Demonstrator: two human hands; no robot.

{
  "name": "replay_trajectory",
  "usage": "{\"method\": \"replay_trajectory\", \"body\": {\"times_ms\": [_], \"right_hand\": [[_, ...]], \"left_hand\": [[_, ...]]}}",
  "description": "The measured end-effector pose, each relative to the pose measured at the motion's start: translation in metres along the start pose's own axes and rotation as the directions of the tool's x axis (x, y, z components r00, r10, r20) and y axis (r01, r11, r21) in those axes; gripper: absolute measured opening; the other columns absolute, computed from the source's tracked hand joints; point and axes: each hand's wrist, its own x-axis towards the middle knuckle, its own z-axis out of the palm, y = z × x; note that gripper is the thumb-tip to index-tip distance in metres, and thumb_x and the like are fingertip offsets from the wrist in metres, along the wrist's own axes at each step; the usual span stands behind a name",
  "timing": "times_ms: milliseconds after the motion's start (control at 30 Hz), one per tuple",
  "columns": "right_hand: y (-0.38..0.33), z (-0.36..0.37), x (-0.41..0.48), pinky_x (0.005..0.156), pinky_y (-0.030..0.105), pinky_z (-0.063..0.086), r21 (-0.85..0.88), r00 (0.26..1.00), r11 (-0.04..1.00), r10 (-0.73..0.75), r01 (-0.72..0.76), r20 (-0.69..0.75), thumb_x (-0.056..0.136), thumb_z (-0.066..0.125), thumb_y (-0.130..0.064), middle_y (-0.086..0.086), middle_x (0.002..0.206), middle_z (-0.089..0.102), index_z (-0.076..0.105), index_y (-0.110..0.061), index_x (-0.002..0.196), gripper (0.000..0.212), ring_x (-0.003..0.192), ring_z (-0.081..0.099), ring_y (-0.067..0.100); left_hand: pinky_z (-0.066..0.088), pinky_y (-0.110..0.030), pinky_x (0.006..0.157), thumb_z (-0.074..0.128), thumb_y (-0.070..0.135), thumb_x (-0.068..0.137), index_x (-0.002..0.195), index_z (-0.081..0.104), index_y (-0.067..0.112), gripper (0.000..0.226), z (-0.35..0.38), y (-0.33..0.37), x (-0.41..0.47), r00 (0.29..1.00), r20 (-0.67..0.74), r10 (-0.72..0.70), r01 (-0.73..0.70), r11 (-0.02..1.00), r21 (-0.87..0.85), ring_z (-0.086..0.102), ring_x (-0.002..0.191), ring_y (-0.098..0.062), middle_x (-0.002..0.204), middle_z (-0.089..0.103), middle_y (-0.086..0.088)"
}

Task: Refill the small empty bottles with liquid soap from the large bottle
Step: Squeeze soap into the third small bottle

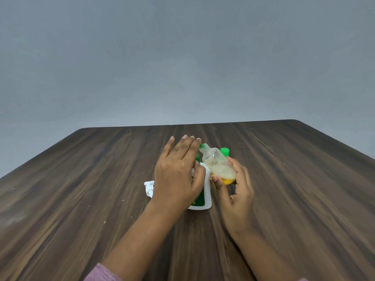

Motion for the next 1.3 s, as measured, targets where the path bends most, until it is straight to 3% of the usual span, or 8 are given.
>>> {"method": "replay_trajectory", "body": {"times_ms": [233, 467, 733, 1067, 1300], "right_hand": [[0.002, -0.003, -0.001, 0.081, 0.016, 0.049, -0.034, 1.000, 0.999, 0.005, -0.005, -0.003, 0.088, 0.063, -0.017, 0.000, 0.117, 0.057, 0.054, -0.007, 0.127, 0.041, 0.106, 0.058, 0.008], [-0.003, -0.002, -0.002, 0.078, 0.013, 0.051, 0.011, 1.000, 1.000, 0.013, -0.013, -0.005, 0.090, 0.061, -0.028, 0.000, 0.118, 0.056, 0.052, -0.011, 0.129, 0.043, 0.108, 0.058, 0.007], [0.001, -0.004, -0.001, 0.081, 0.015, 0.049, -0.033, 1.000, 0.999, 0.015, -0.016, -0.006, 0.088, 0.063, -0.017, 0.003, 0.119, 0.056, 0.053, -0.006, 0.128, 0.043, 0.108, 0.057, 0.008], [-0.003, 0.001, 0.000, 0.081, 0.015, 0.051, 0.000, 1.000, 1.000, 0.010, -0.010, -0.008, 0.089, 0.062, -0.018, 0.002, 0.119, 0.056, 0.051, -0.009, 0.130, 0.043, 0.109, 0.057, 0.006], [-0.002, -0.001, -0.001, 0.081, 0.014, 0.049, -0.021, 1.000, 1.000, 0.020, -0.021, -0.006, 0.087, 0.063, -0.015, 0.003, 0.118, 0.056, 0.054, -0.006, 0.127, 0.042, 0.107, 0.058, 0.008]], "left_hand": [[0.029, -0.038, 0.112, 0.039, 0.012, 0.078, 0.121, 0.062, -0.001, 0.050, 0.009, 0.001, -0.010, 0.999, -0.008, -0.041, 0.041, 0.999, -0.032, 0.055, 0.120, -0.024, 0.122, 0.064, -0.011], [0.029, -0.038, 0.111, 0.039, 0.015, 0.080, 0.117, 0.065, -0.001, 0.048, 0.001, 0.000, 0.000, 1.000, 0.005, 0.000, 0.000, 0.999, -0.038, 0.059, 0.117, -0.025, 0.118, 0.066, -0.012], [0.030, -0.039, 0.111, 0.040, 0.013, 0.079, 0.116, 0.066, -0.001, 0.047, 0.007, 0.000, -0.004, 1.000, 0.006, -0.021, 0.021, 0.999, -0.049, 0.060, 0.115, -0.025, 0.117, 0.067, -0.012], [0.030, -0.039, 0.111, 0.039, 0.018, 0.080, 0.115, 0.066, 0.000, 0.048, -0.001, -0.002, 0.004, 1.000, 0.003, 0.005, -0.005, 0.999, -0.035, 0.060, 0.115, -0.025, 0.117, 0.067, -0.012], [0.026, -0.036, 0.115, 0.039, 0.016, 0.080, 0.122, 0.062, 0.001, 0.051, 0.007, -0.002, -0.008, 0.998, 0.019, -0.055, 0.056, 0.994, -0.096, 0.053, 0.123, -0.021, 0.124, 0.063, -0.009]]}}
